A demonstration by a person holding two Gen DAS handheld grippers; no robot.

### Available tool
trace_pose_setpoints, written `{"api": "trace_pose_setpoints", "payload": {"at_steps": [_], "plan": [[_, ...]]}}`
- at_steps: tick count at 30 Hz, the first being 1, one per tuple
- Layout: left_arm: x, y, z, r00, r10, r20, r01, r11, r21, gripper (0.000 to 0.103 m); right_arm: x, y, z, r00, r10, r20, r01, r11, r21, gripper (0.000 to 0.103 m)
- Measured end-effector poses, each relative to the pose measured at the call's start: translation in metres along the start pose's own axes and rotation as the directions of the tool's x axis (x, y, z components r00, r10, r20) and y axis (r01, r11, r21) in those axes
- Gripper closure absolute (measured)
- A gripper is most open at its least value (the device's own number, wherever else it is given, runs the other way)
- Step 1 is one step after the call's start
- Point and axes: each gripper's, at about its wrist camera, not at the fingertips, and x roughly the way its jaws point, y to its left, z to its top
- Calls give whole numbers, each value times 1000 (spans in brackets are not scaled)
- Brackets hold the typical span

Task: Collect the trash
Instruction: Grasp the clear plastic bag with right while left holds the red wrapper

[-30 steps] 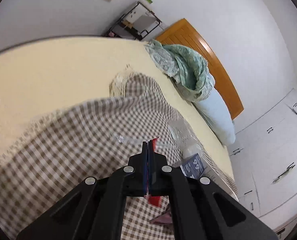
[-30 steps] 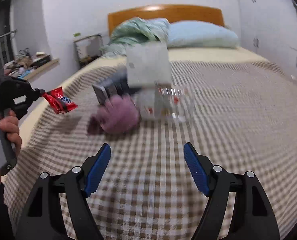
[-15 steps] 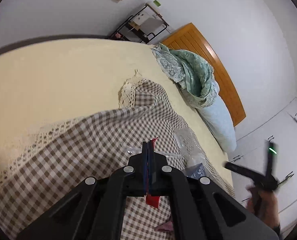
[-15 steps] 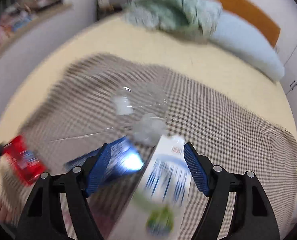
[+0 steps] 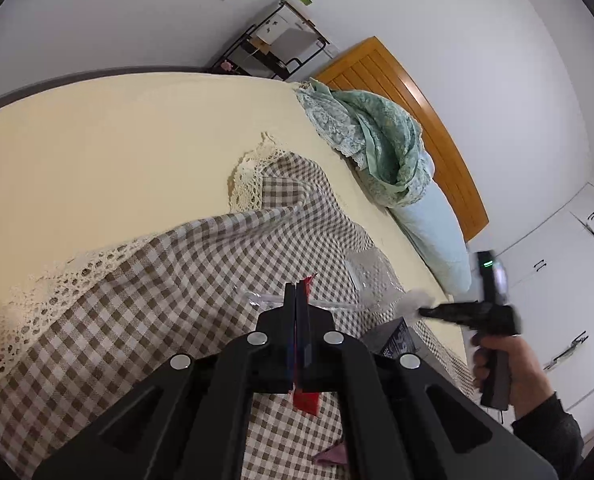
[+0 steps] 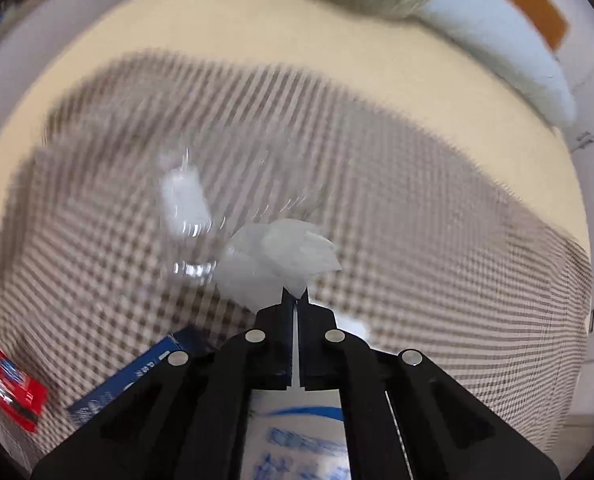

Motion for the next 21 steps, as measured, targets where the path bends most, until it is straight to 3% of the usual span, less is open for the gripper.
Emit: {"api": "trace_pose_setpoints", "payload": {"at_steps": [7, 12, 15, 21], "plan": [[-18, -34, -14, 999, -43, 14, 42, 997, 66, 103, -96, -61, -26, 984, -53, 170, 30, 990, 138, 102], [-39, -45, -24, 995, -94, 15, 94, 995, 39, 103, -144, -72, -74, 979, -58, 195, 37, 993, 111, 101], [-45, -54, -29, 996, -88, 10, 88, 995, 44, 103, -161, -76, -98, 977, -38, 211, 14, 993, 116, 101], [-77, -117, -52, 986, -165, 5, 161, 969, 188, 103, -201, -84, -176, 970, -2, 244, -21, 996, 90, 101]]}}
